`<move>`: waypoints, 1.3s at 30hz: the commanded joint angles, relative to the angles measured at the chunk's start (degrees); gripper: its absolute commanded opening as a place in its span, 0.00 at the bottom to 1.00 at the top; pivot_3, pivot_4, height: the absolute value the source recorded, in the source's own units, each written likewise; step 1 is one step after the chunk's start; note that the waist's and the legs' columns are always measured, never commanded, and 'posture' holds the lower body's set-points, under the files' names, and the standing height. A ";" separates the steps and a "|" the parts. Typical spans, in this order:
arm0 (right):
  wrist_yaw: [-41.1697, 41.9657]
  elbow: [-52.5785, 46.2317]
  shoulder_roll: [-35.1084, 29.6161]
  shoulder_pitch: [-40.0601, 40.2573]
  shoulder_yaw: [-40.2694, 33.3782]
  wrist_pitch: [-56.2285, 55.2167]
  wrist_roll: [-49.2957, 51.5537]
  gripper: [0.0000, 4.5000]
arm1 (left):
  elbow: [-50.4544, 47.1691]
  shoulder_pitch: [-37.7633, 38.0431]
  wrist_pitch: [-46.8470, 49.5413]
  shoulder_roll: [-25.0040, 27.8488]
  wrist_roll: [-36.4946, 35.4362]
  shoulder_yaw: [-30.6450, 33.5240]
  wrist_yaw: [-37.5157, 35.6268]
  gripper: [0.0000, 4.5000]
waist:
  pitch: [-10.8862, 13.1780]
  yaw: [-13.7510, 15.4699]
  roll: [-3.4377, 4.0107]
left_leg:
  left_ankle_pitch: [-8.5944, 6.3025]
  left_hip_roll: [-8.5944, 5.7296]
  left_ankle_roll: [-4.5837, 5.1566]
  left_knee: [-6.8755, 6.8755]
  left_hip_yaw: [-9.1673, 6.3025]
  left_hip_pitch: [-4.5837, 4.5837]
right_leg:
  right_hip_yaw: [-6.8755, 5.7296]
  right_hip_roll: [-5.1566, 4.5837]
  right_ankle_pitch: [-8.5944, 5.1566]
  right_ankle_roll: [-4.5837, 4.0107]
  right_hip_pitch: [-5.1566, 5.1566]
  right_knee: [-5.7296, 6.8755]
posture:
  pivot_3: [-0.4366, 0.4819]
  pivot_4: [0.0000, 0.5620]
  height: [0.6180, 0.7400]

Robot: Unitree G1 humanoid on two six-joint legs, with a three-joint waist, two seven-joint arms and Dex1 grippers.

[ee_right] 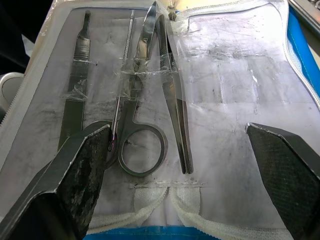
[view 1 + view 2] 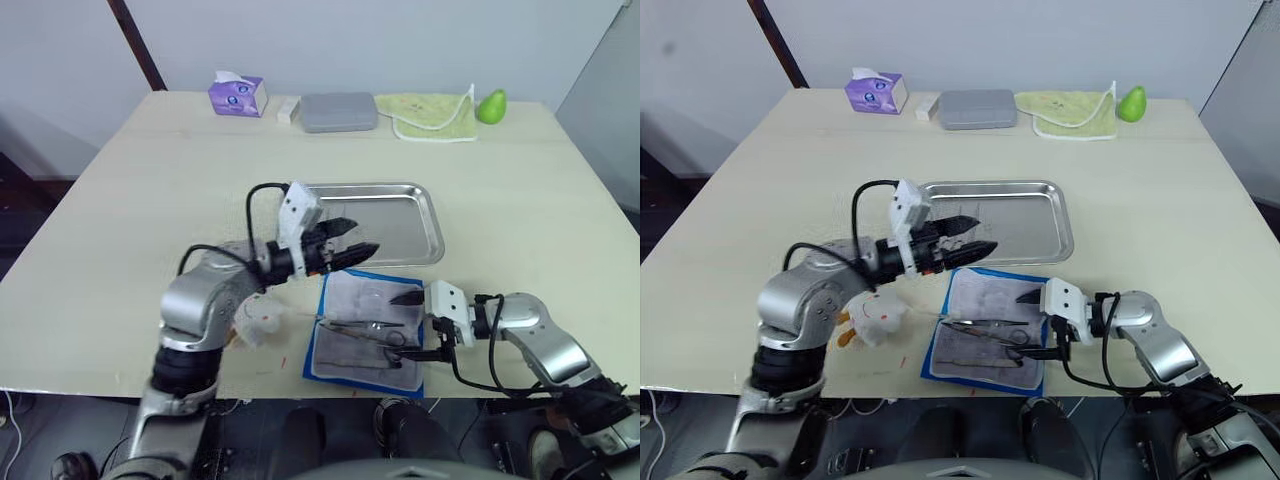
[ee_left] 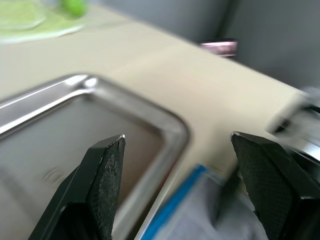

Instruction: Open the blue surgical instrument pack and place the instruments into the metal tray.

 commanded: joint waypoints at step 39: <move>0.50 2.64 -2.30 8.23 -0.32 -1.59 -1.97 1.00 | 15.21 14.51 -30.69 28.91 -3.71 5.94 -39.08 0.99 | 0.44 0.31 0.06 | -0.01 -0.31 0.03 -0.30 0.15 -0.38 | 0.08 -0.56 -0.25 0.34 -0.49 -0.12 | 0.48 0.27 1.00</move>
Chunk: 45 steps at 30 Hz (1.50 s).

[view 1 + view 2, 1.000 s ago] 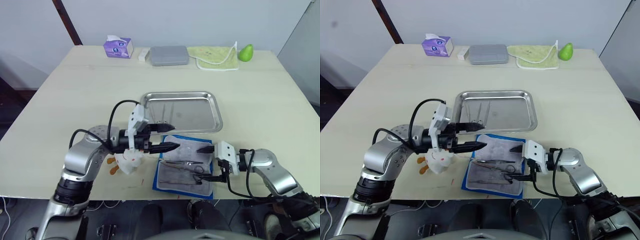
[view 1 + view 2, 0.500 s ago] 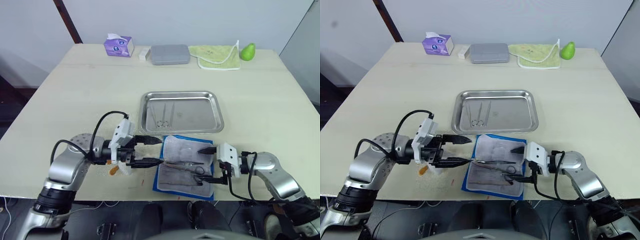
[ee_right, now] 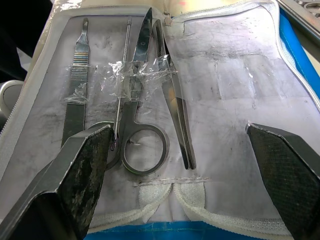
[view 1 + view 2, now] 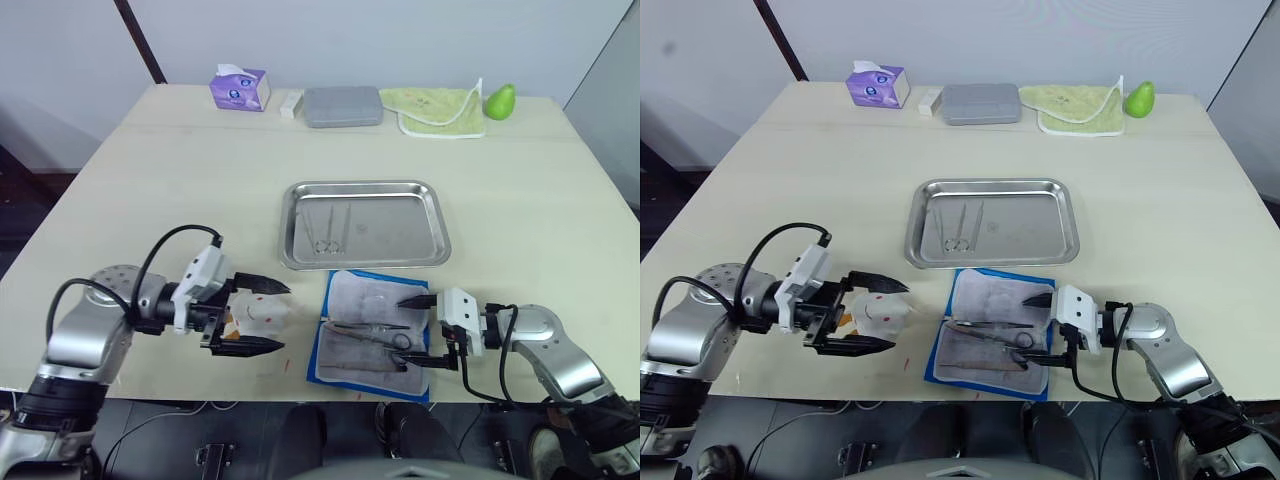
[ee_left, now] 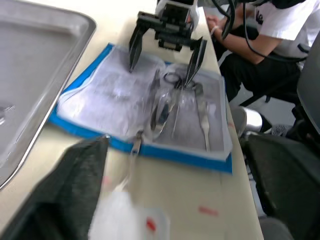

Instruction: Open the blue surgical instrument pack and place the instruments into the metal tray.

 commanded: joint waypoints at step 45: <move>-1.47 4.65 -0.27 2.42 3.04 3.24 -4.21 1.00 | -6.10 -21.85 11.01 -13.23 23.00 -29.50 14.95 0.46 | -0.01 0.90 -0.19 | 0.01 -0.07 0.02 0.18 0.03 0.07 | 0.06 0.26 0.15 0.19 0.07 0.25 | 0.48 0.27 1.00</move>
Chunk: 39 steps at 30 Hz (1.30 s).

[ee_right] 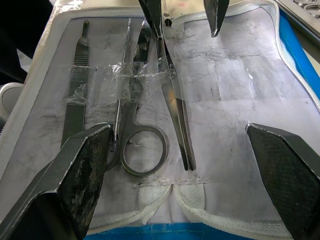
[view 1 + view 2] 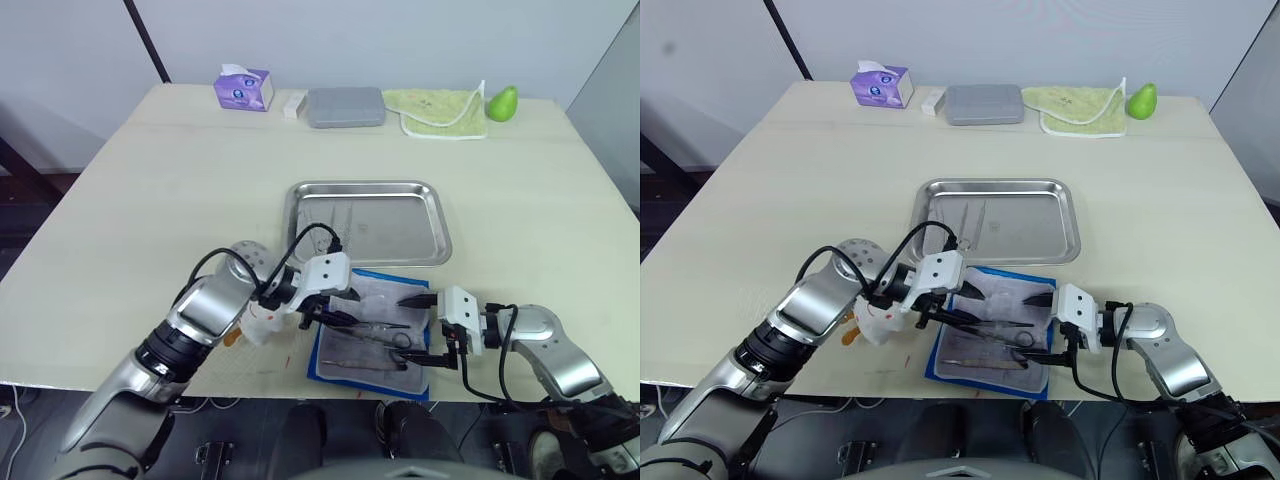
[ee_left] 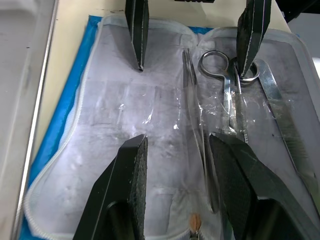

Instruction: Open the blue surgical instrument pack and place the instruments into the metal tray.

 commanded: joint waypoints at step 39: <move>-2.14 4.01 0.29 1.72 4.93 4.78 -5.66 1.00 | 6.23 -2.16 -3.31 -1.75 9.07 -6.18 -3.31 0.01 | -0.45 -0.06 0.24 | 0.00 0.01 0.01 0.28 -0.05 0.31 | -0.03 0.00 -0.12 -0.16 0.47 0.04 | 0.48 0.27 1.00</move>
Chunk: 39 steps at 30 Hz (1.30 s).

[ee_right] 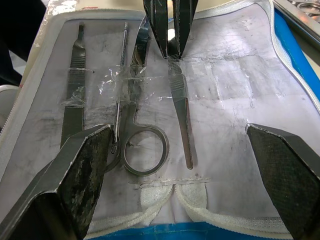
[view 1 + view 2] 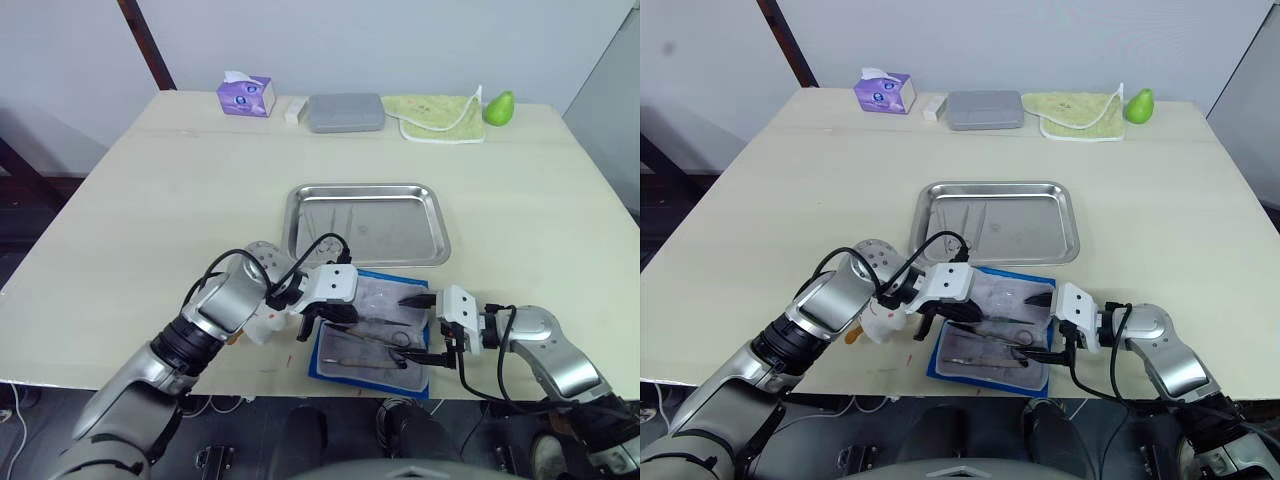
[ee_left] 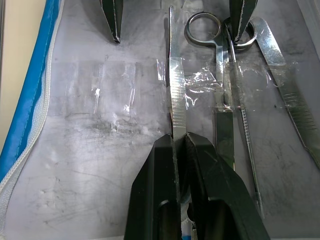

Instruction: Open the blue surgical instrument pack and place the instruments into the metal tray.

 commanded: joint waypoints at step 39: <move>-1.94 6.59 1.32 0.00 8.43 6.49 -8.82 1.00 | -3.64 -8.33 12.79 4.61 -5.02 2.33 -10.39 0.01 | 0.09 -1.64 -0.03 | 0.00 0.26 0.01 -0.08 -0.18 -0.03 | -0.01 0.42 0.05 -0.09 -0.15 0.08 | 0.48 0.27 1.00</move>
